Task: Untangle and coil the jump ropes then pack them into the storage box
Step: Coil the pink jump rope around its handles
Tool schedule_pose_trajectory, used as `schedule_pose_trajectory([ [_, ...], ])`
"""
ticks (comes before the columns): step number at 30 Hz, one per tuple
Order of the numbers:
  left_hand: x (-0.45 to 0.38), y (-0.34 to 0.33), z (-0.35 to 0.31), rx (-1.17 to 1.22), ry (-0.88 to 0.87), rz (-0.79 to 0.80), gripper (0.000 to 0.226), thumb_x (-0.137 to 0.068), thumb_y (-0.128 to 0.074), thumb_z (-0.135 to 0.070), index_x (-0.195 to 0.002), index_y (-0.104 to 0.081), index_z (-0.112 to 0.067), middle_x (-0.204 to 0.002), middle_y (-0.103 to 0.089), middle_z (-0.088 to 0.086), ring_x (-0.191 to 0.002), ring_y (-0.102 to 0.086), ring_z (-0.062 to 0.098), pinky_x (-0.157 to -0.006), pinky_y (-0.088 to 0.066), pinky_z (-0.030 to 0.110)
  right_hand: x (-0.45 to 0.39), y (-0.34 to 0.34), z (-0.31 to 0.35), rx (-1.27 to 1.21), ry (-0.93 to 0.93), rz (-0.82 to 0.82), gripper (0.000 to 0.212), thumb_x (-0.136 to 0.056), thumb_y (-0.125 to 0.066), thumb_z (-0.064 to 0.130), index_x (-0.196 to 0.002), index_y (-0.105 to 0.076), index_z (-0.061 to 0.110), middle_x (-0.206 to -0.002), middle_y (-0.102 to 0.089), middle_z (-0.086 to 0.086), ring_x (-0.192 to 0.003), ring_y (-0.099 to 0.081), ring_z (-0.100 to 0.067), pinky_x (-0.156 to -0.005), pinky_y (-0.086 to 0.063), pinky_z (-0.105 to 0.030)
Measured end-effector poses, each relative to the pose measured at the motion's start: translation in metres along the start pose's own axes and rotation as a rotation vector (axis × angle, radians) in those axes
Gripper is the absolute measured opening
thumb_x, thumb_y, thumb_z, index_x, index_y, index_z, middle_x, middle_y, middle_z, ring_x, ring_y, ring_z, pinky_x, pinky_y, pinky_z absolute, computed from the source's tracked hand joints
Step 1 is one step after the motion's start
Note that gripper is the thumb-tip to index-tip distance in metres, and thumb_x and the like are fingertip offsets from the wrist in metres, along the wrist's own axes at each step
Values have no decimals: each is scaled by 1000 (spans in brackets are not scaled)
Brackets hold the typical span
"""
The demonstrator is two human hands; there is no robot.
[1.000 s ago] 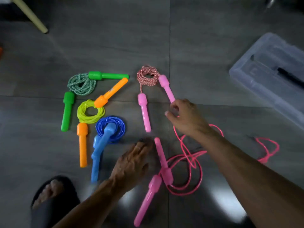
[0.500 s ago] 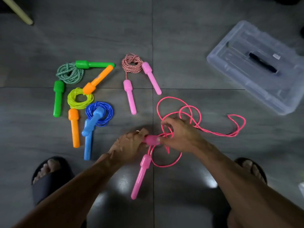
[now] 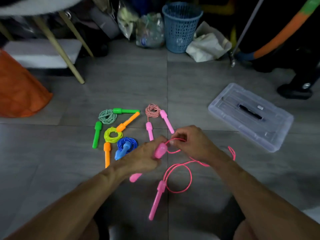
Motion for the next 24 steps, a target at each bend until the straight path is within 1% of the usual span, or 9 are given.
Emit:
schedule_pose_trajectory([
  [2, 9, 18, -27, 139, -40, -17, 31, -84, -66, -17, -103, -50, -36, -81, -61, -23, -71, -55, -6, -65, -49, 16, 3, 17, 28, 24, 43, -27, 8, -73, -73, 15, -69, -71, 21, -50, -56, 16, -51, -51, 4, -53, -35, -13],
  [3, 15, 28, -41, 190, -39, -29, 12, -89, -64, -28, -97, -56, -30, -68, -58, -23, -61, -53, -5, -57, -45, 12, 5, 25, 41, 49, 65, -24, 7, -73, -76, 16, -69, -71, 20, -50, -55, 15, -51, -50, 4, -52, -32, -11],
  [5, 25, 48, -61, 262, -11, -45, 22, -93, -53, -39, -82, -63, -22, -52, -49, -12, -47, -45, 5, -47, -41, 17, 10, 43, 59, 83, 65, 6, 12, -70, -81, 21, -67, -69, 21, -51, -51, 11, -49, -47, 2, -50, -31, -12],
  [9, 46, 80, -84, 327, 22, 51, 35, -94, -51, -5, -61, -60, -16, -60, -55, 7, -48, -55, 8, -52, -47, 23, 21, 82, 61, 135, -59, -17, 23, -69, -81, 14, -62, -64, 28, -55, -54, 9, -45, -44, 2, -53, -36, -21],
  [11, 58, 91, -86, 337, 11, 122, 29, -91, -54, -7, -64, -62, -15, -70, -56, 12, -56, -56, 11, -57, -46, 24, 29, 98, 64, 75, -114, -32, 26, -72, -78, 4, -68, -63, 26, -58, -53, 4, -44, -43, 1, -52, -36, -18],
  [14, 76, 103, -80, 281, 31, 127, 13, -77, -57, -19, -80, -68, -24, -67, -53, 1, -69, -51, 20, -67, -40, 33, 43, 114, 73, -94, -129, -30, 19, -74, -75, -1, -75, -63, 14, -62, -56, -3, -56, -51, -8, -58, -40, -21],
  [18, 87, 103, -103, 226, -37, 160, 18, -87, -62, -36, -77, -66, -22, -66, -51, 10, -62, -49, 20, -63, -41, 33, 55, 119, 80, -365, -106, -157, 14, -79, -72, 3, -74, -60, 8, -58, -58, -8, -50, -58, -16, -57, -49, -24],
  [20, 85, 99, -127, 396, -99, 153, 25, -95, -54, -28, -75, -69, -24, -62, -48, 11, -54, -46, 16, -58, -43, 27, 60, 116, 74, -440, -108, -244, 14, -81, -70, 7, -72, -61, 10, -55, -54, -6, -46, -50, -13, -51, -49, -24],
  [24, 75, 91, -156, 947, -161, 192, 37, -93, -47, -19, -128, -54, -13, -55, -53, 3, -48, -50, 15, -60, -50, 30, 60, 107, 73, -373, -104, -289, 14, -87, -66, 19, -73, -66, 15, -55, -52, -2, -49, -46, -11, -51, -46, -25],
])
Point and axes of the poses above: each hand's wrist, its own x-axis away from the middle knuckle, its own y-axis out of the back of the hand, z = x × y, the point moved 5 cm from there along -x, towards the middle knuckle
